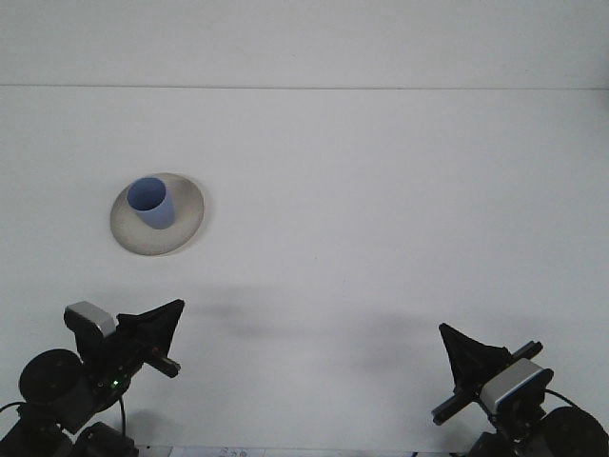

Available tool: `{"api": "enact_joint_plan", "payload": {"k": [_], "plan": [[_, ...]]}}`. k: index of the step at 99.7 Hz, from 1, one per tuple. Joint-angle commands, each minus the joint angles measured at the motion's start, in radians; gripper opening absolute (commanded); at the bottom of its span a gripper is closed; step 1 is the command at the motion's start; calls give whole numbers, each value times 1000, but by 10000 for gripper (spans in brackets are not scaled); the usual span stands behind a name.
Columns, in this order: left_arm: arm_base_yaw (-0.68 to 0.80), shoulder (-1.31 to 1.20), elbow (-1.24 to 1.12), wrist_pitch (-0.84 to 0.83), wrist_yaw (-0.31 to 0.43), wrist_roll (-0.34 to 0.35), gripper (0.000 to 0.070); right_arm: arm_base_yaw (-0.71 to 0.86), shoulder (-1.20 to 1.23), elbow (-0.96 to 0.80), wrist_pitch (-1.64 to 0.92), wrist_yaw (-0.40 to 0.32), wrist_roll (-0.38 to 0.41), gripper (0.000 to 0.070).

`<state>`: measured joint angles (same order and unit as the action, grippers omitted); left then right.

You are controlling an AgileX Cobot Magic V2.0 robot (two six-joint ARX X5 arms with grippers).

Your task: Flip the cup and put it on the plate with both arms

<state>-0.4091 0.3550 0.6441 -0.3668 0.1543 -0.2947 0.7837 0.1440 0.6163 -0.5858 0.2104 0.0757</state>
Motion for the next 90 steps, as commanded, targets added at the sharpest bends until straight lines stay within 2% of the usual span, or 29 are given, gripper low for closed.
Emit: {"api": "enact_joint_plan", "payload": {"k": [1, 10, 18, 29, 40, 56, 90], "plan": [[24, -24, -28, 53, -6, 233, 15, 8, 1, 4, 13, 0, 7, 6], [88, -88, -142, 172, -6, 335, 15, 8, 1, 4, 13, 0, 7, 6], [167, -164, -277, 275, -43, 373, 15, 8, 1, 4, 13, 0, 7, 6], [264, -257, -444, 366, -163, 366, 15, 8, 1, 4, 13, 0, 7, 6], [323, -325, -549, 373, -212, 354, 15, 8, 1, 5, 13, 1, 7, 6], [358, -352, -630, 373, -216, 354, 15, 8, 1, 4, 13, 0, 7, 6], [362, -352, -630, 398, -215, 354, 15, 8, 1, 4, 14, 0, 7, 6]]}}
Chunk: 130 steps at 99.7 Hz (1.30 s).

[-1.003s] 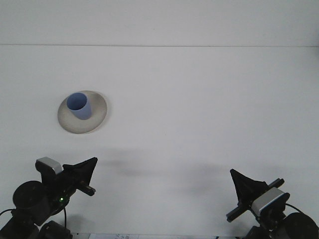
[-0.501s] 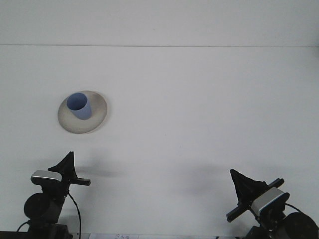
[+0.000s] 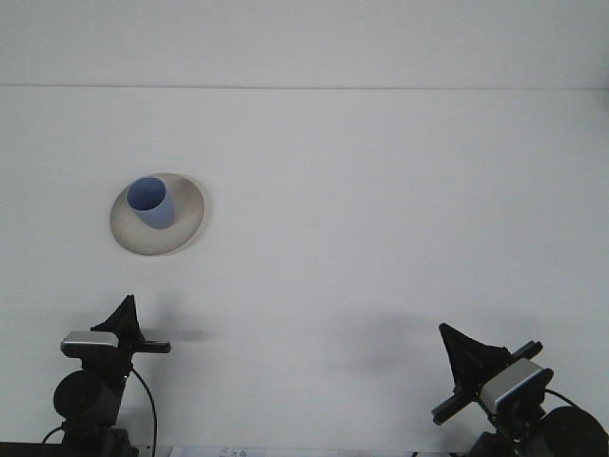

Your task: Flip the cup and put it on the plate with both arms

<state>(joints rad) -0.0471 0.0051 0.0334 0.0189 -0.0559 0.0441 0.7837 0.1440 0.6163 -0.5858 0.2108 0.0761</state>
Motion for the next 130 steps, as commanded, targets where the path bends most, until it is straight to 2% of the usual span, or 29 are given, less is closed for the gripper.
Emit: {"api": "enact_joint_plan", "payload": {"k": [1, 48, 56, 61, 68, 86, 98, 104, 113, 130], "plan": [[0, -2, -19, 13, -5, 15, 15, 8, 1, 4, 14, 0, 6, 6], [0, -2, -19, 13, -5, 15, 15, 8, 1, 4, 14, 0, 5, 6], [0, -2, -19, 13, -5, 15, 15, 8, 1, 4, 10, 4, -16, 6], [0, -2, -19, 13, -5, 15, 15, 6, 1, 4, 12, 16, -75, 6], [0, -2, -19, 13, -5, 15, 15, -29, 1, -2, 8, 18, -100, 6], [0, -2, -19, 13, -5, 15, 16, -377, -19, -151, 184, -127, -101, 6], [0, -2, -19, 13, -5, 15, 15, -618, -66, -323, 355, -296, -89, 6], [0, -2, -19, 13, -5, 15, 15, -695, -94, -389, 387, -340, -75, 6], [0, -2, -19, 13, -5, 15, 16, -753, -127, -467, 420, -340, -44, 6], [0, -2, -19, 13, -5, 15, 15, -777, -143, -581, 478, -316, -40, 6]]}}
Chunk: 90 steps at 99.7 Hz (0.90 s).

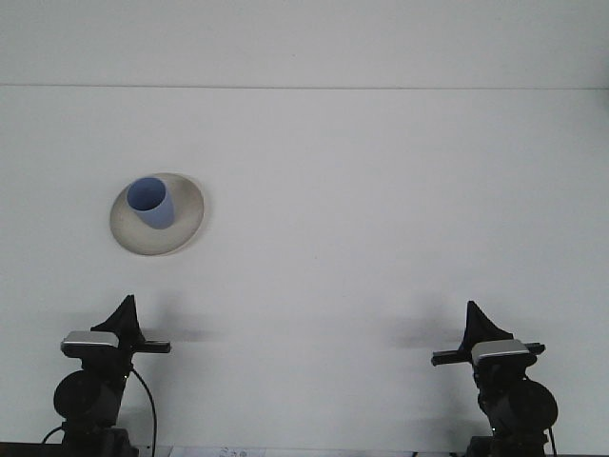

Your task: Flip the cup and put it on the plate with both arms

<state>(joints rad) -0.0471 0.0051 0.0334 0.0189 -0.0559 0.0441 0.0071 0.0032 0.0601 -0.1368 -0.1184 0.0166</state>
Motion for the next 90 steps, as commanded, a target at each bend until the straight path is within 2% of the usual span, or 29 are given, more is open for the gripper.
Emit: {"api": "enact_joint_plan", "payload": {"k": [1, 19, 31, 90], "plan": [[0, -2, -19, 13, -5, 15, 16, -1, -2, -31, 34, 16, 21, 6], [0, -2, -19, 13, -5, 15, 15, -2, -2, -47, 17, 48, 30, 6], [0, -2, -19, 13, -5, 15, 15, -2, -2, -47, 17, 45, 52, 6], [0, -2, -19, 13, -5, 15, 15, 0, -2, -47, 34, 44, 51, 6]]}}
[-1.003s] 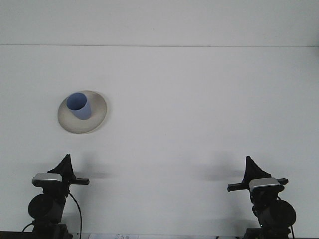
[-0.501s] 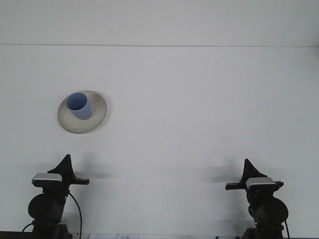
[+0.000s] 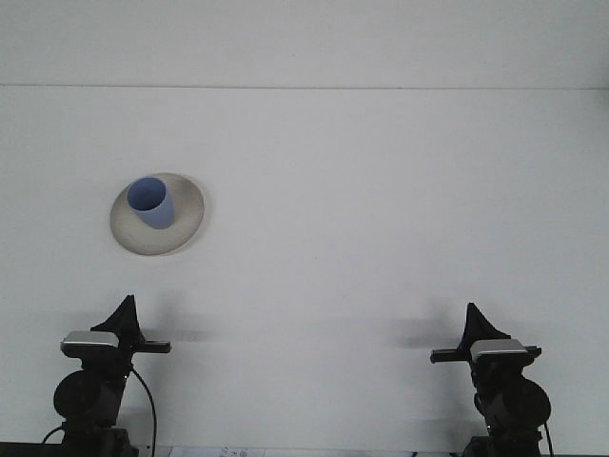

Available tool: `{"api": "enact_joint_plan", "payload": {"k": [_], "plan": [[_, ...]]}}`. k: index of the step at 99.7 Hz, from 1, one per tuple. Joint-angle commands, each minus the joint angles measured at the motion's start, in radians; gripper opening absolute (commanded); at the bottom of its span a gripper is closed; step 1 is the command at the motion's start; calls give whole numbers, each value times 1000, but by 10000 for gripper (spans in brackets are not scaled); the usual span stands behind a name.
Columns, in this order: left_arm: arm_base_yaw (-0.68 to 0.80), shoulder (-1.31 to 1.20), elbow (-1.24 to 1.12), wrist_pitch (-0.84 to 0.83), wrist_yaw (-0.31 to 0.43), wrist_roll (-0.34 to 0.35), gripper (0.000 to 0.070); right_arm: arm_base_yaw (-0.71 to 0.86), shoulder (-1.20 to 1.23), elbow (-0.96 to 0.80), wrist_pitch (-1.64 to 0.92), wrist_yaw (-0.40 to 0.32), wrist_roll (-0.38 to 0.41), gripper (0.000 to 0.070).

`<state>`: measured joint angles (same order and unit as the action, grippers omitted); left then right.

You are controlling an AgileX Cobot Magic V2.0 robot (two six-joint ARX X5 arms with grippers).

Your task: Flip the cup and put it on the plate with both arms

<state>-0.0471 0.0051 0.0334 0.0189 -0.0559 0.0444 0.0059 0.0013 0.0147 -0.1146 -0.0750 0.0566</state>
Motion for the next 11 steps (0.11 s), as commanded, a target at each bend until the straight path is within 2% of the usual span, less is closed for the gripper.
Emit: {"api": "enact_joint_plan", "payload": {"k": [1, 11], "plan": [[0, -2, -19, 13, -5, 14, 15, 1, 0, -2, 12, 1, 11, 6], [0, -2, -19, 13, -5, 15, 15, 1, 0, -2, 12, 1, 11, 6]]}}
